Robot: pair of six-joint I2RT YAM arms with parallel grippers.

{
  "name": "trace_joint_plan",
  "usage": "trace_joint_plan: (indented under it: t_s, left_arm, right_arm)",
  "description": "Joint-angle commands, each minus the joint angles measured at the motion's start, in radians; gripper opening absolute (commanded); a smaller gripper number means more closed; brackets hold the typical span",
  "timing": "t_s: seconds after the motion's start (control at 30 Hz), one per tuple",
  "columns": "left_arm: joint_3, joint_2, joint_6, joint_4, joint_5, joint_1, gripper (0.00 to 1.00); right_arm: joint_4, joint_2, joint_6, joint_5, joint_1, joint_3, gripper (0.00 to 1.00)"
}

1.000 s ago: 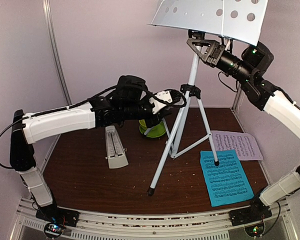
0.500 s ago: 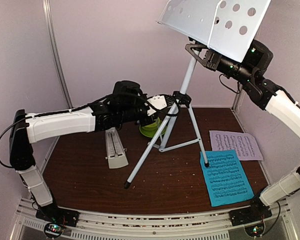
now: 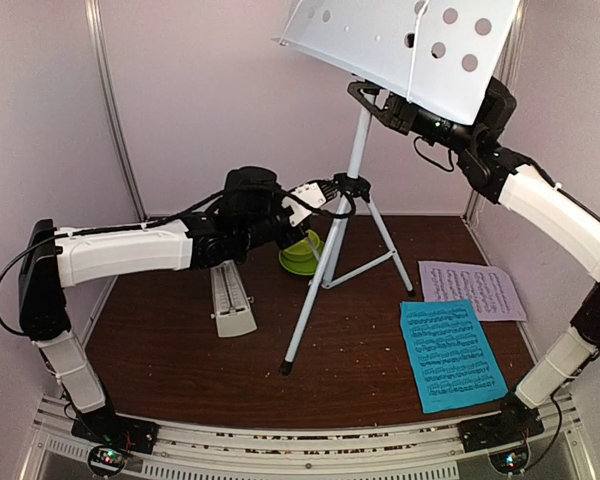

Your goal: Set up the instrument practice props

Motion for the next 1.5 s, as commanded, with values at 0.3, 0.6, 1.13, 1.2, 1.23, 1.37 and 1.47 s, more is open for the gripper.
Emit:
trace_joint_plan:
  t_s: [0.3, 0.6, 1.13, 1.2, 1.23, 1.37, 1.47]
  left_arm:
    - [-0.039, 0.122, -0.133, 0.219, -0.356, 0.017, 0.07]
    - [-0.039, 0.213, -0.151, 0.322, -0.54, 0.021, 0.07]
    - [0.023, 0.327, -0.271, 0.254, -0.667, 0.066, 0.0]
    - [0.022, 0.339, -0.272, 0.264, -0.695, 0.071, 0.0]
    - [0.021, 0.342, -0.278, 0.266, -0.7, 0.074, 0.0]
    - [0.038, 0.36, -0.293, 0.262, -0.701, 0.089, 0.0]
    - [0.068, 0.378, -0.321, 0.234, -0.689, 0.094, 0.0]
  right_arm:
    - [0.126, 0.118, 0.028, -0.23, 0.061, 0.186, 0.0]
    - [0.101, 0.158, -0.057, -0.258, 0.049, 0.143, 0.0]
    - [0.146, 0.213, -0.064, -0.295, -0.019, 0.083, 0.0]
    - [0.152, 0.223, -0.063, -0.305, -0.028, 0.083, 0.0]
    - [0.153, 0.225, -0.062, -0.305, -0.033, 0.081, 0.0]
    - [0.171, 0.241, -0.056, -0.308, -0.046, 0.07, 0.0]
    - [0.189, 0.262, -0.041, -0.306, -0.049, 0.068, 0.0]
